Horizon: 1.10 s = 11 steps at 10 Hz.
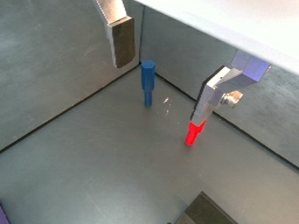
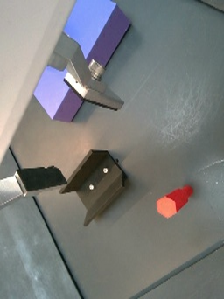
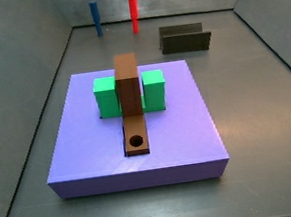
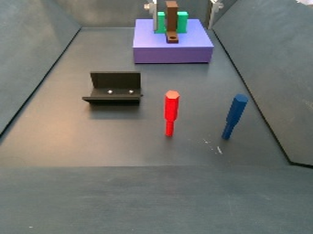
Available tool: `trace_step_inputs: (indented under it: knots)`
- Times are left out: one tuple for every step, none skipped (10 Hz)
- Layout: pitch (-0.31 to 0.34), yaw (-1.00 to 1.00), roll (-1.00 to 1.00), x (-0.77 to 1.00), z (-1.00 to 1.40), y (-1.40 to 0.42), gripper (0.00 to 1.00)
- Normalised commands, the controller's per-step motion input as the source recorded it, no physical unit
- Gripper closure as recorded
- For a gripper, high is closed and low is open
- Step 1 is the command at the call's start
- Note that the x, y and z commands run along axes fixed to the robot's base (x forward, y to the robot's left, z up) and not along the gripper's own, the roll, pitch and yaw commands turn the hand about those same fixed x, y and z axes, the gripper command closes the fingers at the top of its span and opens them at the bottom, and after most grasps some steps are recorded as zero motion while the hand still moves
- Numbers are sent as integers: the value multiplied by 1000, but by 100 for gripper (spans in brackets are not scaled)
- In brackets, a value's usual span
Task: Pick up the blue object. Move up. Move to above the board. Insert the blue object.
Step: Pick up the blue object.
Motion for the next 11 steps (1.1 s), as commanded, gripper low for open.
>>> trace_step_inputs:
  knots:
    - [-37,-211,-13,-363,-177,440,0]
    - [-87,-134,-20,-471,-237,497,0]
    - [-107,-83,-39,-489,-191,529,0]
    - [-120,0,-49,-403,-171,423,0]
    - [-114,0,-31,-369,-146,311,0]
    - [-100,0,-20,-263,-126,246,0]
    - [-80,3,-17,-163,-83,169,0]
    - [-59,3,-7,-109,-63,151,0]
    - [-59,20,0,-169,-77,157,0]
    - [-49,23,0,-126,-74,129,0]
    - [-37,17,0,-100,-71,109,0]
